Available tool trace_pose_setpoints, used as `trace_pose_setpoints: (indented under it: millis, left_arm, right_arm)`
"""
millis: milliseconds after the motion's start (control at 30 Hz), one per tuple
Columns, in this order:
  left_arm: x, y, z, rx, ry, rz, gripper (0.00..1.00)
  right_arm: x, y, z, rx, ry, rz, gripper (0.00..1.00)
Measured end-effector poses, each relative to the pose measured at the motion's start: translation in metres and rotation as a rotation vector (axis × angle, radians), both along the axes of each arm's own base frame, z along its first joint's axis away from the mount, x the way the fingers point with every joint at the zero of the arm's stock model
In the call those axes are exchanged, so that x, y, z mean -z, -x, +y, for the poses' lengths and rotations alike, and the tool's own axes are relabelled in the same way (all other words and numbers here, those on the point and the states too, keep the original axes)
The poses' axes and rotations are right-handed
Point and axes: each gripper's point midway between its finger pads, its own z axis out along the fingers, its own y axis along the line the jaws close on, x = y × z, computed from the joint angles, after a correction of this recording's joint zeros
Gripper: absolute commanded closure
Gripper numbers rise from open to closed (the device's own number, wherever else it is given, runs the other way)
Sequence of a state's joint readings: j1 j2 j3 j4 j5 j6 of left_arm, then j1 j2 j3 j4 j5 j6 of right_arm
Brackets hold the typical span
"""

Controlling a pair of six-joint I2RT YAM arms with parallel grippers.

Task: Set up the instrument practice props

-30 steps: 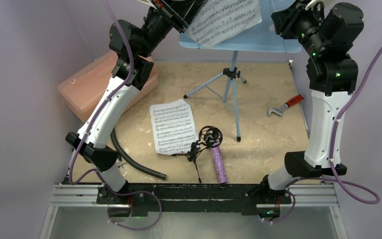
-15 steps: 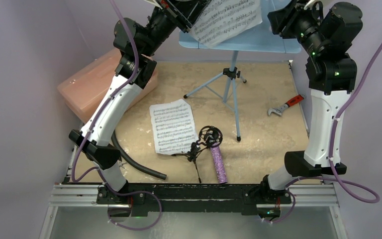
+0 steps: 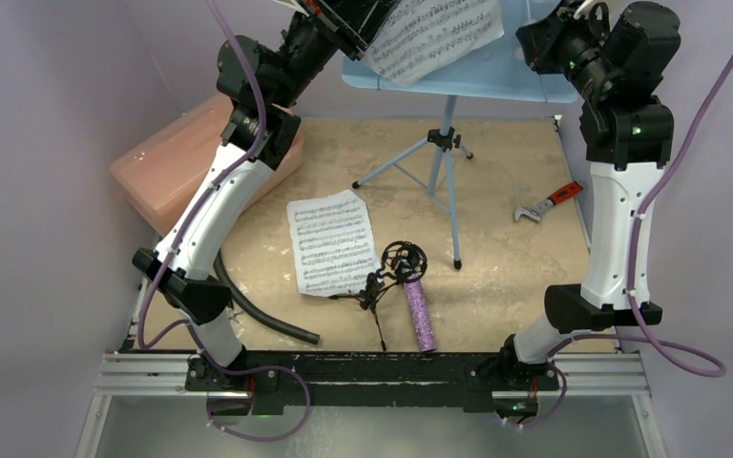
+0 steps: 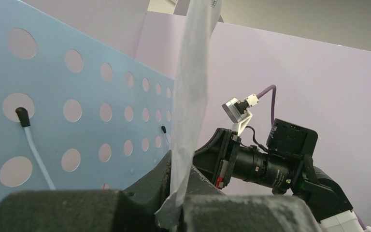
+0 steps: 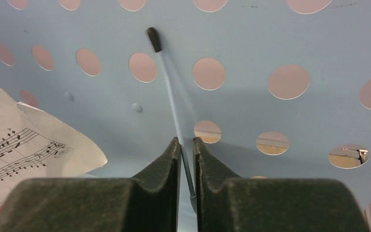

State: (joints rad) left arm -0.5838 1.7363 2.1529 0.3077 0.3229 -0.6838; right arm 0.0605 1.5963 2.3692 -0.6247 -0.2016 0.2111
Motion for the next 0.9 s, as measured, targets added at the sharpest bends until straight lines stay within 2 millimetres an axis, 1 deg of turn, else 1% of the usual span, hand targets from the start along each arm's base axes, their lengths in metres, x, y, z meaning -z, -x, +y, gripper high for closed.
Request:
trace_pose_setpoints:
  millis: [33, 100, 267, 400, 600, 733, 900]
  left_arm:
    - [0.0, 0.0, 0.0, -0.002, 0.003, -0.001, 1.0]
    - [-0.002, -0.002, 0.001, -0.006, 0.009, -0.002, 1.0]
    - [-0.002, -0.006, -0.004, -0.019, 0.022, 0.006, 1.0]
    - [0.0, -0.008, -0.014, -0.031, 0.02, 0.008, 1.0]
    - [0.011, -0.017, -0.029, -0.085, 0.0, 0.041, 1.0]
    - [0.017, -0.026, -0.03, -0.143, -0.006, 0.063, 1.0]
    - [0.017, -0.032, -0.026, -0.192, 0.007, 0.076, 1.0]
  right_arm:
    - [0.0, 0.0, 0.0, 0.001, 0.004, -0.003, 0.92]
    - [-0.001, 0.0, 0.0, 0.001, 0.008, -0.009, 1.0]
    - [-0.002, 0.0, -0.001, 0.002, 0.023, -0.017, 1.0]
    - [-0.002, 0.0, -0.001, 0.002, 0.031, -0.02, 1.0]
    - [-0.004, 0.003, -0.002, 0.002, 0.038, -0.025, 1.0]
    - [-0.003, 0.006, -0.001, -0.002, 0.038, -0.024, 1.0]
    - [-0.003, 0.01, -0.001, -0.003, 0.038, -0.023, 1.0]
